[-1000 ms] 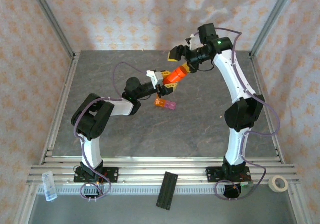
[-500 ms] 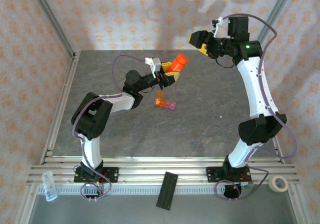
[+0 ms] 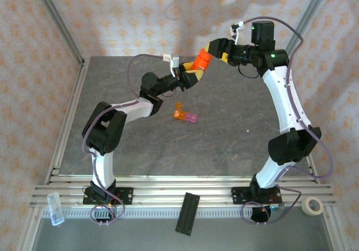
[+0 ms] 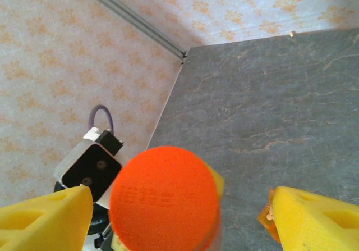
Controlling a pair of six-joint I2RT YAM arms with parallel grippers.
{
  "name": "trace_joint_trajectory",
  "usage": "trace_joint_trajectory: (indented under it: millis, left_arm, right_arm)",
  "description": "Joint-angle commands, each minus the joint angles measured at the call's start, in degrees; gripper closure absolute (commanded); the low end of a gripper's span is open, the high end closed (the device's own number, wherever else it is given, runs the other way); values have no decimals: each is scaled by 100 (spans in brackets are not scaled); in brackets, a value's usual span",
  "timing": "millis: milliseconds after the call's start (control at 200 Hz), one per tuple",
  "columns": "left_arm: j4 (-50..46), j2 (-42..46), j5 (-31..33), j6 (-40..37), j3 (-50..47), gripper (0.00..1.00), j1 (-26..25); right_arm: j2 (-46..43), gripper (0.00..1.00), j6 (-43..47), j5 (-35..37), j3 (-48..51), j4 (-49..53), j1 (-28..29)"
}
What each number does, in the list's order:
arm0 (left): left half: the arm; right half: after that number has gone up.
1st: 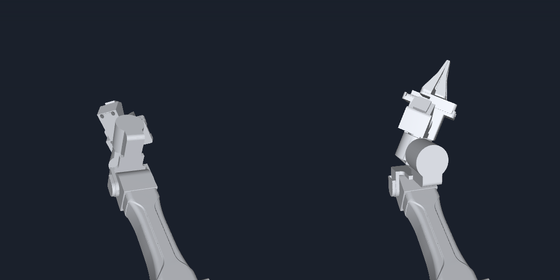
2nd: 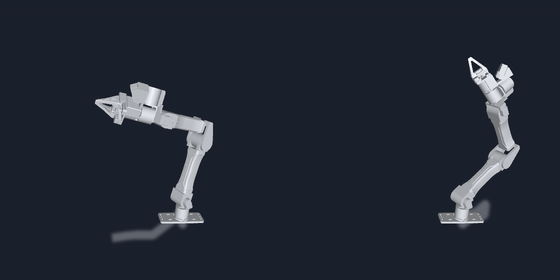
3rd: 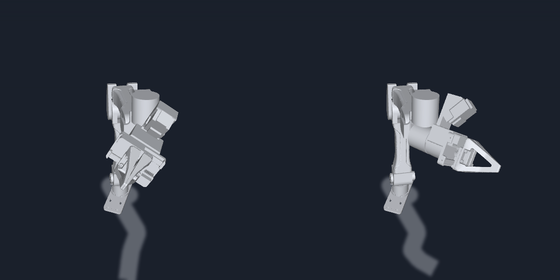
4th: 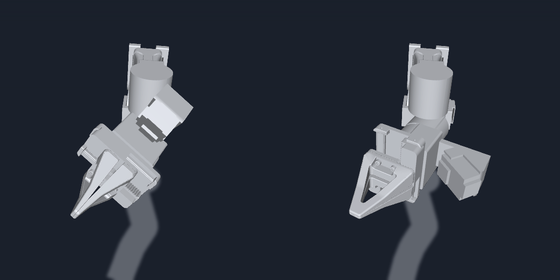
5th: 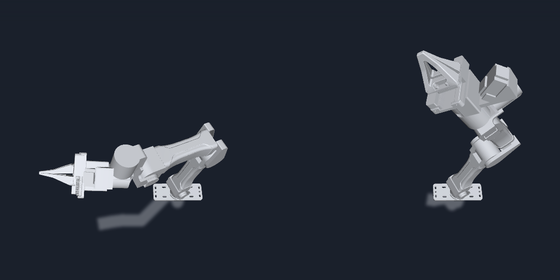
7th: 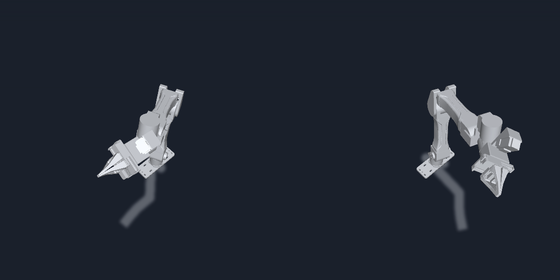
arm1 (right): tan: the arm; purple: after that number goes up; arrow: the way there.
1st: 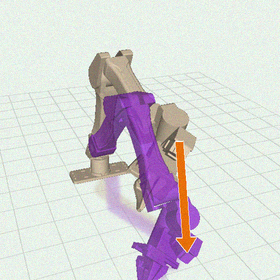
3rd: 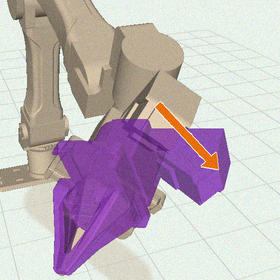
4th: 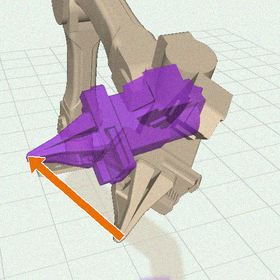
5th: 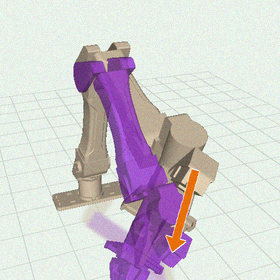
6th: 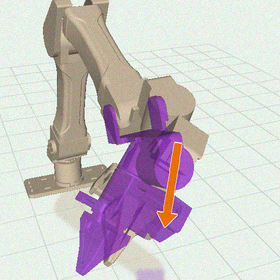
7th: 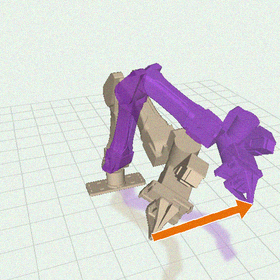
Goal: Sort the pills into containers
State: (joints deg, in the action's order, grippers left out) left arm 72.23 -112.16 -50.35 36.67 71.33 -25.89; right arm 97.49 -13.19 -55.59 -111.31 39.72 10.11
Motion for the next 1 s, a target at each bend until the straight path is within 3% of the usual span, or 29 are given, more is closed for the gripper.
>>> trace_joint_trajectory:
  millis: [0,240,606,791,996]
  left_arm:
    - [218,-34,-91,108,119,100,-61]
    - [215,-34,-116,104,110,100,-65]
    - [206,-54,-289,32,153,100,-64]
    - [101,33,-317,-571,3,100,-65]
    - [-50,235,115,-1830,-389,100,-130]
  right_arm:
    - [124,19,153,-189,-262,-153,128]
    - [276,26,274,-163,-363,67,262]
    - [323,67,314,-107,-348,327,281]
    - [314,73,297,416,-323,762,433]
    - [273,78,-63,1179,175,860,760]
